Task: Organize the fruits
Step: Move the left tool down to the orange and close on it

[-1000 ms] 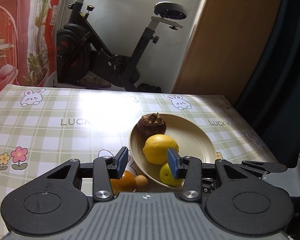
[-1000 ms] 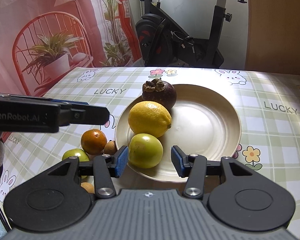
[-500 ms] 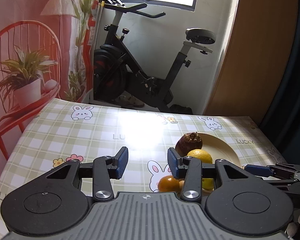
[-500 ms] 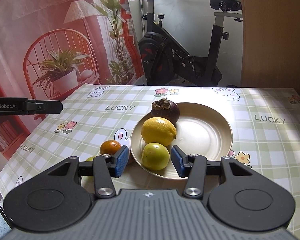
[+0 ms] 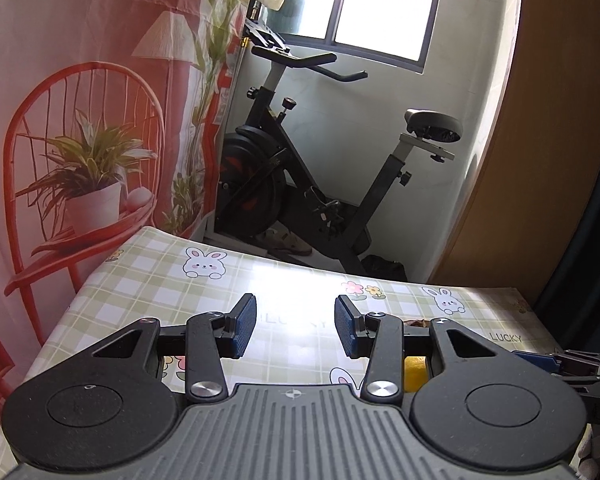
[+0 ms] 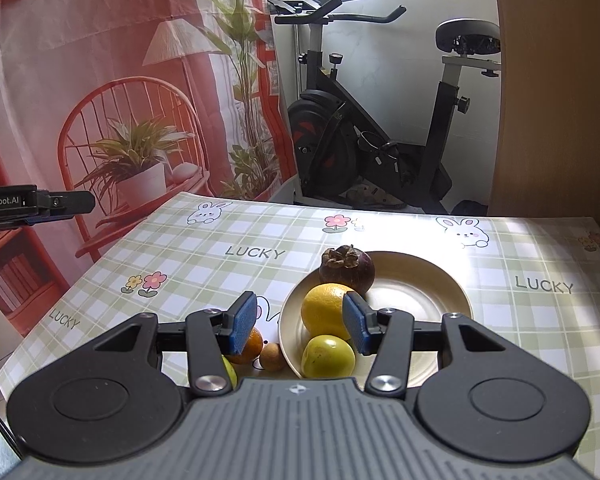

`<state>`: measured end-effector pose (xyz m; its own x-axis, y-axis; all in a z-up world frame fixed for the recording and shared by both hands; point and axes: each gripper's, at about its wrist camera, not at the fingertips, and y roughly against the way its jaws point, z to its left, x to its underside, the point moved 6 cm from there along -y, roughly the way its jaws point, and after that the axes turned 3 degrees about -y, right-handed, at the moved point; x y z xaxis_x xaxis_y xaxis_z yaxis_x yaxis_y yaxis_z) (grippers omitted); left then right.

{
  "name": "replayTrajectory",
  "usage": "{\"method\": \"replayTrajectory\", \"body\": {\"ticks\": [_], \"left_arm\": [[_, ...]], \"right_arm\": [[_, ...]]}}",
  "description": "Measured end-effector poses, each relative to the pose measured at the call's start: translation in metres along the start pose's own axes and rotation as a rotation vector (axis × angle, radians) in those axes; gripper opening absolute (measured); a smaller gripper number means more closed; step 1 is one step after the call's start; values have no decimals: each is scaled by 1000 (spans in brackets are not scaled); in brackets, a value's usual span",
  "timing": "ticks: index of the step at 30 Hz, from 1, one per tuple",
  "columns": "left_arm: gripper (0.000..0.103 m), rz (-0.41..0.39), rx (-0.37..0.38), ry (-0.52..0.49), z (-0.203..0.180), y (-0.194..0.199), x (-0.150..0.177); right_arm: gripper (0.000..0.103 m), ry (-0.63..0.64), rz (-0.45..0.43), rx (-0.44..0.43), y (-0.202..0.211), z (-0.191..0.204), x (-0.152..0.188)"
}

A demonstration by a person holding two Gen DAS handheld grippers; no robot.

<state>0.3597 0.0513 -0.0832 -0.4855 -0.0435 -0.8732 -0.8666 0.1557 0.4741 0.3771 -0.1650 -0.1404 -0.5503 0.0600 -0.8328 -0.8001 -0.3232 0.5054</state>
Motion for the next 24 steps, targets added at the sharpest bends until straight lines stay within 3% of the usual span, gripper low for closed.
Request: {"method": "replayTrajectory", "body": {"ticks": [7,24], "left_arm": [[45,56,64,17,-1,-4,22],[45,167,157,-4,-17,-3,74]], "right_arm": [[51,31,17,-3,-3,9,1],[51,58,138,-15,3,19,47]]}}
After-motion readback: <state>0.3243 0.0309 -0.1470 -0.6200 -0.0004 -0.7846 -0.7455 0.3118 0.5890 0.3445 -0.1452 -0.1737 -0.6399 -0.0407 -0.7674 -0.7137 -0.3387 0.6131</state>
